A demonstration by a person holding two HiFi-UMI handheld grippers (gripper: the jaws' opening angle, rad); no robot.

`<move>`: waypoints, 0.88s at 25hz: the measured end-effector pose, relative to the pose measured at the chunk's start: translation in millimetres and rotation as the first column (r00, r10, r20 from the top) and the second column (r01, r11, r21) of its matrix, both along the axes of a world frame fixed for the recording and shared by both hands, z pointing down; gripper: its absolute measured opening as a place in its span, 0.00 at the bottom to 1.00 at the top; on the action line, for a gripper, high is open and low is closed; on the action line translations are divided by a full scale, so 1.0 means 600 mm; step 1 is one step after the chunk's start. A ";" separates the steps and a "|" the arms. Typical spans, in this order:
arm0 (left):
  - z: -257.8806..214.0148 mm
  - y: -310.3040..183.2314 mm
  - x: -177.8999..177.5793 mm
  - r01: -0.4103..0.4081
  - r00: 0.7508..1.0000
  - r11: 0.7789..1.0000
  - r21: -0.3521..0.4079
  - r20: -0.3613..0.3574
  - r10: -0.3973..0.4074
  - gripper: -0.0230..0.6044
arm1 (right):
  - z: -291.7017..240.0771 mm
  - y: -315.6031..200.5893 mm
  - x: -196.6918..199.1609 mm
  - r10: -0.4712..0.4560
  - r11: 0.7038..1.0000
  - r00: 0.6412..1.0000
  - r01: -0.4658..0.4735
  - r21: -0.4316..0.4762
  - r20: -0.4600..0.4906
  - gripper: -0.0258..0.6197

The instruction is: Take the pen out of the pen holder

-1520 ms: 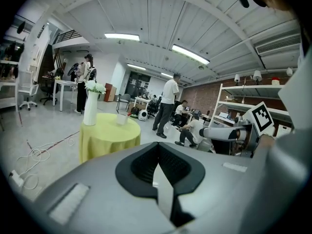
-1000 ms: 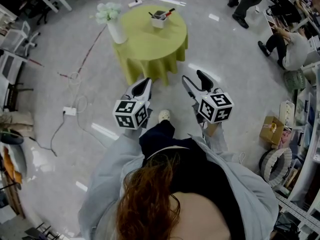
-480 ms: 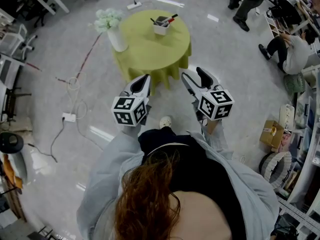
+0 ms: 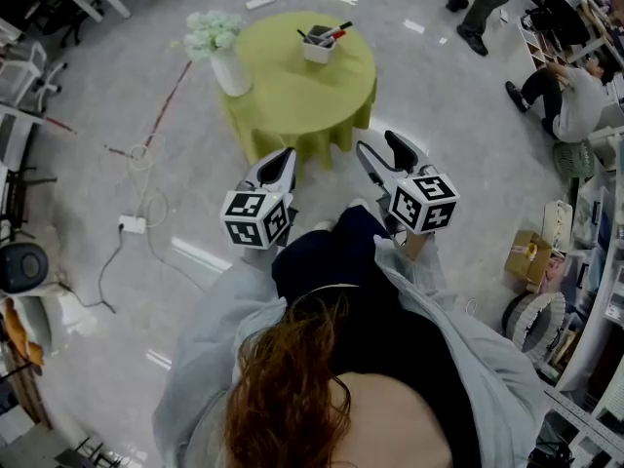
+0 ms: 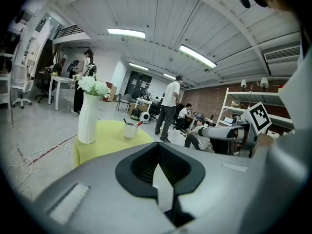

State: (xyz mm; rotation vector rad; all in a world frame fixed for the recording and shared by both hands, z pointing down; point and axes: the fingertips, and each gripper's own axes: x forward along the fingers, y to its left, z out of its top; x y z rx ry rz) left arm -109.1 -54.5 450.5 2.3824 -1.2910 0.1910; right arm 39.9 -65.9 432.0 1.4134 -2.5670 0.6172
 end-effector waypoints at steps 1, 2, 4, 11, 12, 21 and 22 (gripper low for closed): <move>0.004 0.003 -0.004 0.003 1.000 1.000 -0.006 0.002 -0.003 0.07 | 0.004 0.001 -0.002 -0.001 1.000 1.000 0.001 -0.005 0.001 0.46; 0.008 0.006 -0.007 0.006 1.000 1.000 -0.013 0.004 -0.006 0.07 | 0.007 0.002 -0.004 -0.002 1.000 1.000 0.002 -0.011 0.002 0.46; 0.014 0.009 -0.015 0.014 1.000 1.000 -0.022 0.005 -0.014 0.07 | 0.013 0.003 -0.010 -0.007 1.000 1.000 0.007 -0.020 0.004 0.46; 0.016 -0.003 -0.027 0.033 0.999 0.999 -0.023 0.003 -0.033 0.07 | 0.015 -0.009 -0.016 -0.015 1.000 1.000 0.015 -0.024 0.001 0.46; 0.017 -0.007 -0.027 0.034 0.999 0.999 -0.026 0.003 -0.034 0.07 | 0.015 -0.013 -0.016 -0.014 1.000 1.000 0.015 -0.025 0.002 0.46; 0.016 -0.066 -0.019 0.028 1.000 0.999 -0.029 0.002 -0.028 0.07 | 0.018 -0.070 -0.010 -0.008 0.999 1.000 0.009 -0.033 0.006 0.46; 0.016 -0.073 -0.018 0.028 1.000 0.999 -0.029 0.002 -0.028 0.07 | 0.018 -0.077 -0.008 -0.007 0.999 1.000 0.007 -0.034 0.007 0.46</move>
